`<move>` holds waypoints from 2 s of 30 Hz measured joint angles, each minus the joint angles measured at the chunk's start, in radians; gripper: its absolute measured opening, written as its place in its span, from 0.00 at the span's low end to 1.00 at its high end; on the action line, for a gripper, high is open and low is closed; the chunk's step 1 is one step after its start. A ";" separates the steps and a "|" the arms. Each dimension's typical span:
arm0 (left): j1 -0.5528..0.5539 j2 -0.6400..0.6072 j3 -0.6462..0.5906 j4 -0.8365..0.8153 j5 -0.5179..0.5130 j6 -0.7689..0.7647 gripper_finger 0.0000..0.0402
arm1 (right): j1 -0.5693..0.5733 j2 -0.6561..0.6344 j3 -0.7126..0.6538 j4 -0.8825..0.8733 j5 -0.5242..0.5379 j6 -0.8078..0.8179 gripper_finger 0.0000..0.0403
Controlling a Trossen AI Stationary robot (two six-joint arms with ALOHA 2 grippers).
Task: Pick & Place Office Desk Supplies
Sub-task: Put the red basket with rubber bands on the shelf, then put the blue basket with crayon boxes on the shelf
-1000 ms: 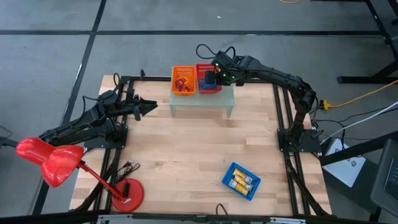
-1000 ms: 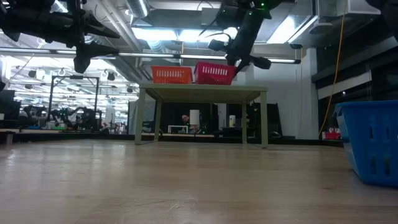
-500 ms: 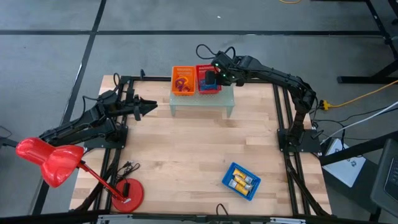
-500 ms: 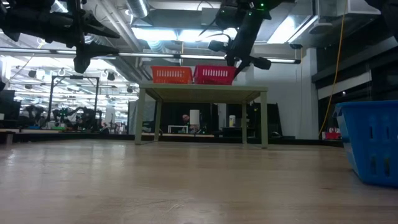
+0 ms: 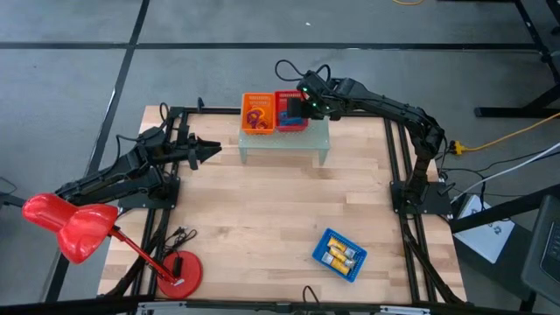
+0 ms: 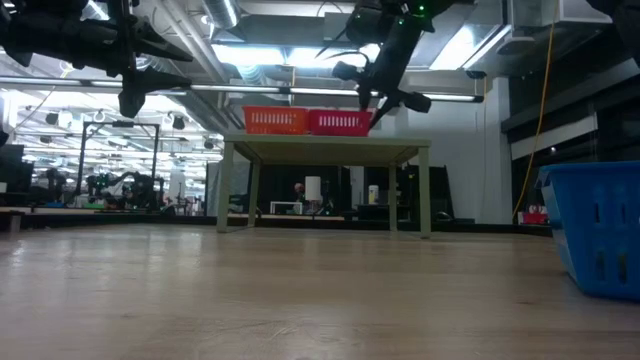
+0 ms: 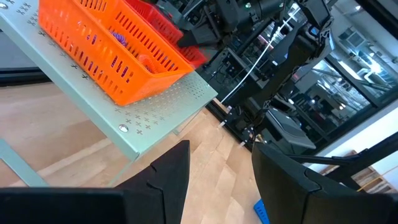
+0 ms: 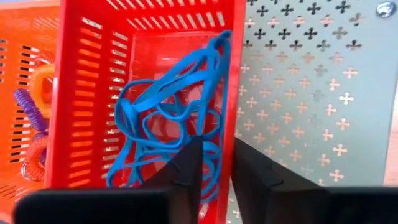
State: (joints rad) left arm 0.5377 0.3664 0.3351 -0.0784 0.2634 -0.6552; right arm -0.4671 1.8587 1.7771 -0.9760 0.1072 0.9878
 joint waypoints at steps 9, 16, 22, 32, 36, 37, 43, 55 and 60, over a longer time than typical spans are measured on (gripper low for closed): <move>0.000 0.000 0.000 0.000 0.000 0.004 0.42 | 0.000 0.000 0.000 0.000 -0.017 0.001 0.30; 0.000 0.000 0.000 0.000 0.000 0.006 0.42 | 0.007 -0.006 0.013 -0.005 -0.021 -0.012 0.31; 0.000 0.000 0.000 0.000 0.000 0.023 0.42 | 0.012 -0.031 0.177 -0.075 -0.011 -0.115 0.31; 0.001 0.000 0.000 0.000 -0.010 0.023 0.42 | 0.028 -0.052 0.546 -0.388 0.213 -0.185 0.31; 0.001 0.000 0.000 0.000 -0.010 0.023 0.42 | 0.030 -0.051 0.579 -0.464 0.236 -0.211 0.31; 0.001 0.000 0.000 0.000 -0.010 0.023 0.42 | 0.034 -0.051 0.579 -0.483 0.230 -0.228 0.31; 0.001 0.000 0.000 0.000 -0.010 0.023 0.42 | 0.116 -0.049 0.575 -0.597 0.187 -0.317 0.31; 0.001 0.000 0.000 0.000 -0.002 0.023 0.42 | 0.470 -0.225 0.333 -0.592 0.279 -0.174 0.31; 0.001 0.000 0.000 -0.002 0.000 0.039 0.42 | 0.636 -0.548 -0.082 -0.506 0.573 0.275 0.31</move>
State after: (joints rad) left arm 0.5385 0.3664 0.3351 -0.0800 0.2630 -0.6167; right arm 0.1689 1.3112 1.6949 -1.4824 0.6799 1.2630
